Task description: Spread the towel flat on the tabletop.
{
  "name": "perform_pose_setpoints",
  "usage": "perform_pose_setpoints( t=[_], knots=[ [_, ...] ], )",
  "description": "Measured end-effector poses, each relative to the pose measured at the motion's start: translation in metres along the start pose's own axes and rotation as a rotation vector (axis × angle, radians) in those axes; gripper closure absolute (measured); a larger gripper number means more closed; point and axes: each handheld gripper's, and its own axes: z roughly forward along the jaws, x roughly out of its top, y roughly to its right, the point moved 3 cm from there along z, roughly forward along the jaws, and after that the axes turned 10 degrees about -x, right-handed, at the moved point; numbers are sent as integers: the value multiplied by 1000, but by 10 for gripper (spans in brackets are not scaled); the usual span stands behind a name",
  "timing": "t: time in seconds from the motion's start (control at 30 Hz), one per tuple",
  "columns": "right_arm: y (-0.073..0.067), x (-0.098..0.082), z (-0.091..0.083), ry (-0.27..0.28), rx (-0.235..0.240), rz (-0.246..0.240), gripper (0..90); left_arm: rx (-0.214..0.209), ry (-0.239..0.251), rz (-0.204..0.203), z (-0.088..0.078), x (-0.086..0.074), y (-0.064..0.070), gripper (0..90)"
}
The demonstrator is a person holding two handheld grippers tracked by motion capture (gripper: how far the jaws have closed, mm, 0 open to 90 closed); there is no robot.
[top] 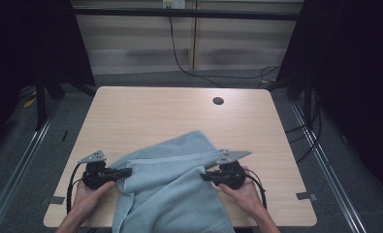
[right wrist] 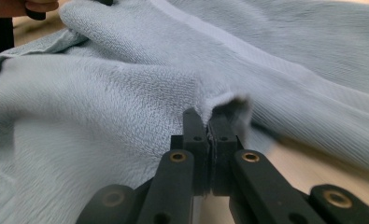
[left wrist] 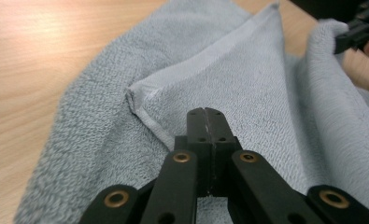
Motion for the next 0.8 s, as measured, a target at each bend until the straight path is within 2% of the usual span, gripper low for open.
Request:
perform_pose_setpoints(
  t=[0.1,0.13,0.17,0.23,0.27,0.33,0.4,0.43,0.47,0.53,0.57,0.6,0.63,0.7,0.73,0.77,0.8],
  knots=[
    [5,-12,-26,12,-31,3,886,-12,39,-13,-6,2,1,900],
    [6,-26,-42,-7,-51,10,885,-14,51,-12,-7,3,1,900],
    [6,-26,-42,-7,-51,10,885,-12,59,-13,-9,4,0,900],
    [5,-44,-53,-38,-58,27,877,-6,69,-22,-11,4,0,900],
    [5,-53,-56,-57,-55,28,843,-1,73,-23,-12,5,0,900],
    [7,-65,-58,-63,-63,58,678,-3,77,-25,-12,5,-1,900],
    [13,-63,-58,-35,-73,80,605,5,88,-31,-14,5,-1,889],
    [18,-57,-59,-2,-73,98,599,11,90,-39,-14,6,-1,863],
    [24,-48,-59,25,-76,100,596,17,79,-45,-14,6,0,820],
    [39,-36,-52,37,-119,104,554,12,66,-31,-10,6,4,736],
    [45,-32,-47,39,-121,101,551,32,49,-25,-8,6,5,693],
    [53,-28,-40,37,-136,102,535,49,38,-29,-6,5,5,628],
    [62,-24,-33,31,-154,112,506,41,34,-29,-5,5,4,567],
    [78,-19,-17,12,-181,114,478,58,39,-50,-7,5,0,480],
    [87,-17,-9,8,-173,137,464,38,47,-51,-7,5,-1,443],
    [91,-17,-5,9,-168,138,460,17,46,-49,-6,5,0,439],
    [98,-15,1,8,-180,161,436,10,42,-45,-5,4,1,412]
  ],
)
